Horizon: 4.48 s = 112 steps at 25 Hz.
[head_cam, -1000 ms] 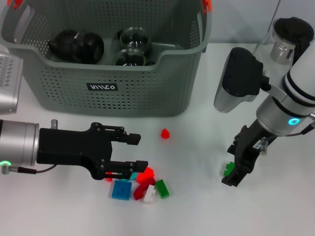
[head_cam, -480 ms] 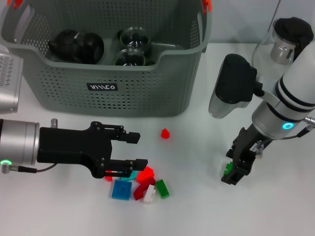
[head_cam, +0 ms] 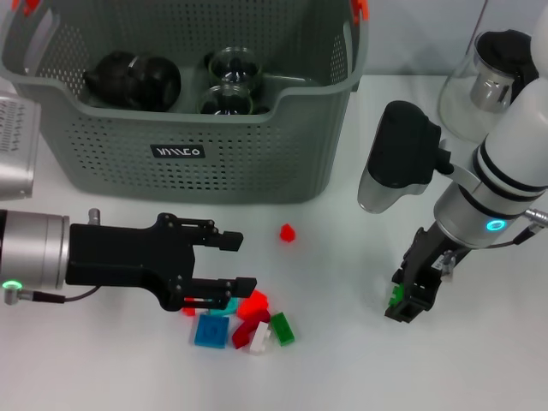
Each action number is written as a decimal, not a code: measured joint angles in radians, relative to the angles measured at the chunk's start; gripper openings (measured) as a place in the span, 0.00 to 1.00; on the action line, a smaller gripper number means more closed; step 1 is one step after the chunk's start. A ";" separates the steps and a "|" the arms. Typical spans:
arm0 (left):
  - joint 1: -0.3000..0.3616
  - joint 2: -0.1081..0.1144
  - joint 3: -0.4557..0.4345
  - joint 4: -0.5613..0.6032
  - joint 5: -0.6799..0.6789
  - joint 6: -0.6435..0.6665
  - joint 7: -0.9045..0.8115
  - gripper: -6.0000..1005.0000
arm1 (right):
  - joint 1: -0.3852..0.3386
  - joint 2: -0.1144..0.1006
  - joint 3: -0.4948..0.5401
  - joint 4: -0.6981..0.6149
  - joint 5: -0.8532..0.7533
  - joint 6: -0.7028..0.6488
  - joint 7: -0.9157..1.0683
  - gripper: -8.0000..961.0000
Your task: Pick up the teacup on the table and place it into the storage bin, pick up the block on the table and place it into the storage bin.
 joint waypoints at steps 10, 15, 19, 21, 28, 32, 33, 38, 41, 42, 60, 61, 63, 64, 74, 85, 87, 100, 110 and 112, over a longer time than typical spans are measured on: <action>-0.008 0.008 -0.002 -0.038 0.002 -0.019 0.023 0.66 | -0.011 -0.001 -0.026 -0.032 0.007 0.003 0.049 0.46; -0.007 0.010 -0.003 -0.031 0.002 -0.009 0.023 0.66 | -0.050 -0.008 -0.003 -0.132 0.022 -0.031 0.062 0.46; -0.002 0.015 -0.032 -0.027 0.018 0.008 0.022 0.66 | -0.075 -0.010 0.068 -0.253 0.057 -0.130 0.058 0.46; -0.001 0.019 -0.059 -0.027 0.033 0.019 0.022 0.66 | -0.085 -0.010 0.107 -0.327 0.100 -0.187 0.055 0.46; 0.010 0.023 -0.127 -0.027 0.080 0.026 0.022 0.66 | -0.041 -0.011 0.227 -0.493 0.261 -0.264 0.043 0.46; 0.013 0.023 -0.135 -0.025 0.091 0.026 0.021 0.66 | 0.034 -0.010 0.295 -0.500 0.301 -0.202 0.011 0.46; 0.013 0.023 -0.137 -0.025 0.092 0.026 0.020 0.66 | 0.052 -0.010 0.298 -0.493 0.301 -0.166 0.008 0.46; 0.014 0.024 -0.140 -0.024 0.093 0.026 0.017 0.66 | 0.118 -0.011 0.292 -0.443 0.285 0.033 -0.018 0.45; 0.010 0.025 -0.141 -0.024 0.095 0.026 0.017 0.66 | 0.148 -0.011 0.292 -0.402 0.257 0.150 -0.022 0.45; 0.009 0.026 -0.141 -0.024 0.096 0.026 0.017 0.66 | 0.157 -0.010 0.292 -0.386 0.248 0.183 -0.020 0.45; 0.003 0.029 -0.145 -0.024 0.102 0.026 0.019 0.66 | 0.220 -0.014 0.311 -0.131 0.148 0.478 0.018 0.71; 0.002 0.029 -0.145 -0.024 0.102 0.026 0.020 0.66 | 0.220 -0.014 0.312 -0.130 0.148 0.478 0.020 0.76; 0.002 0.029 -0.145 -0.024 0.102 0.026 0.021 0.66 | 0.219 -0.015 0.315 -0.132 0.147 0.473 0.032 0.86; 0.002 0.029 -0.146 -0.024 0.102 0.026 0.021 0.66 | 0.217 -0.017 0.318 -0.136 0.147 0.467 0.040 0.91; 0.004 0.029 -0.144 -0.025 0.102 0.026 0.022 0.66 | 0.131 -0.011 0.317 -0.345 0.181 0.170 0.063 0.98; 0.011 0.028 -0.155 -0.025 0.104 0.028 0.021 0.66 | -0.019 -0.011 0.192 -0.472 0.254 -0.047 0.135 0.99; 0.011 0.028 -0.155 -0.026 0.104 0.028 0.021 0.66 | -0.030 -0.011 0.152 -0.433 0.253 -0.014 0.132 0.99; 0.021 0.025 -0.155 -0.029 0.104 0.027 0.028 0.66 | 0.086 -0.006 -0.050 -0.079 0.243 0.149 0.149 0.97; 0.026 0.023 -0.154 -0.031 0.104 0.029 0.039 0.66 | 0.131 0.004 -0.131 0.076 0.263 0.334 0.163 0.94; 0.026 0.023 -0.154 -0.032 0.104 0.029 0.044 0.66 | 0.131 0.005 -0.167 0.097 0.295 0.373 0.167 0.93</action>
